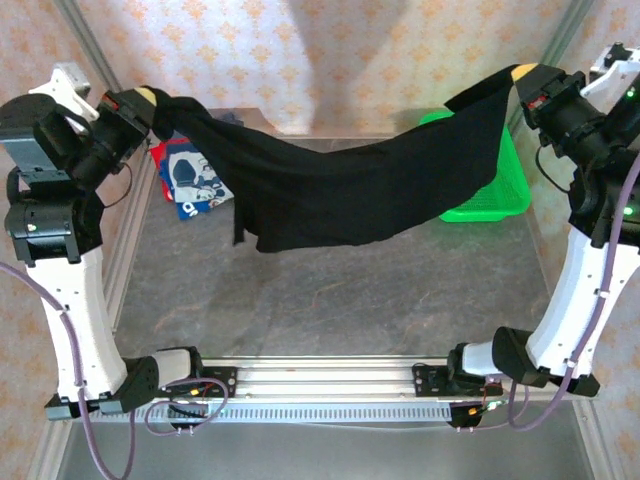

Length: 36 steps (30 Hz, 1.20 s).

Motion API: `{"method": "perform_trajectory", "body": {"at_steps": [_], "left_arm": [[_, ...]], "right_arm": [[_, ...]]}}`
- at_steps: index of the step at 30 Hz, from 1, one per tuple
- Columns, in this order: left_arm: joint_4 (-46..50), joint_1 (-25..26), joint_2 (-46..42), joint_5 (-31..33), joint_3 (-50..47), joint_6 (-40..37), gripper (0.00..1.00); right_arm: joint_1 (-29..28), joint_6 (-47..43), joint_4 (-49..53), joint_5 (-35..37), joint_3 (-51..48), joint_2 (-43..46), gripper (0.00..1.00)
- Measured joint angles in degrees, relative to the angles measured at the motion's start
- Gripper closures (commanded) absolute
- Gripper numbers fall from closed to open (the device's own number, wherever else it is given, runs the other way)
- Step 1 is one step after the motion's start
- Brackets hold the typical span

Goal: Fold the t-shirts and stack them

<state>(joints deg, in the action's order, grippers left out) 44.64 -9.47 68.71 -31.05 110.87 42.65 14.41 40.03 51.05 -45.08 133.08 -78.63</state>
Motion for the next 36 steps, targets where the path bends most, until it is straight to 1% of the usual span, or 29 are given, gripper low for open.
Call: {"method": "perform_trajectory", "body": {"at_steps": [4,9,13,16,19,24,28,32,36], "left_arm": [[-0.1,1.8,-4.4,0.1,-7.6,2.5,1.00],[-0.3,5.1,-8.9,0.6,-13.8,4.5,1.00],[-1.8,6.1,-11.3,2.1,-20.8,6.0,1.00],[-3.3,7.1,-10.8,3.3,-25.3,6.4,1.00],[-6.2,8.5,-8.1,4.8,-28.9,6.2,1.00],[-10.9,9.3,-1.7,9.2,-35.0,4.8,1.00],[-13.2,9.4,2.9,12.3,-37.2,3.5,1.00],[-15.6,9.3,4.3,13.7,-40.4,3.3,1.00],[-15.7,9.3,4.5,14.7,-43.8,4.4,1.00]], "right_arm": [[5.6,2.5,-0.1,-4.5,3.8,-1.5,1.00],[11.3,5.1,-1.6,-8.8,5.7,-3.3,1.00],[12.0,5.2,-2.6,-9.4,4.1,-5.1,1.00],[11.9,5.4,-3.5,-9.6,1.1,-6.8,1.00],[9.6,4.7,-3.4,-8.5,0.8,-11.2,1.00],[0.5,0.0,-0.7,-4.7,3.1,-22.1,1.00],[-6.4,-4.6,1.2,-0.5,5.9,-31.8,1.00],[-11.8,-8.6,2.1,3.1,9.1,-40.2,1.00],[-16.0,-11.7,3.1,5.4,11.4,-46.1,1.00]]}}
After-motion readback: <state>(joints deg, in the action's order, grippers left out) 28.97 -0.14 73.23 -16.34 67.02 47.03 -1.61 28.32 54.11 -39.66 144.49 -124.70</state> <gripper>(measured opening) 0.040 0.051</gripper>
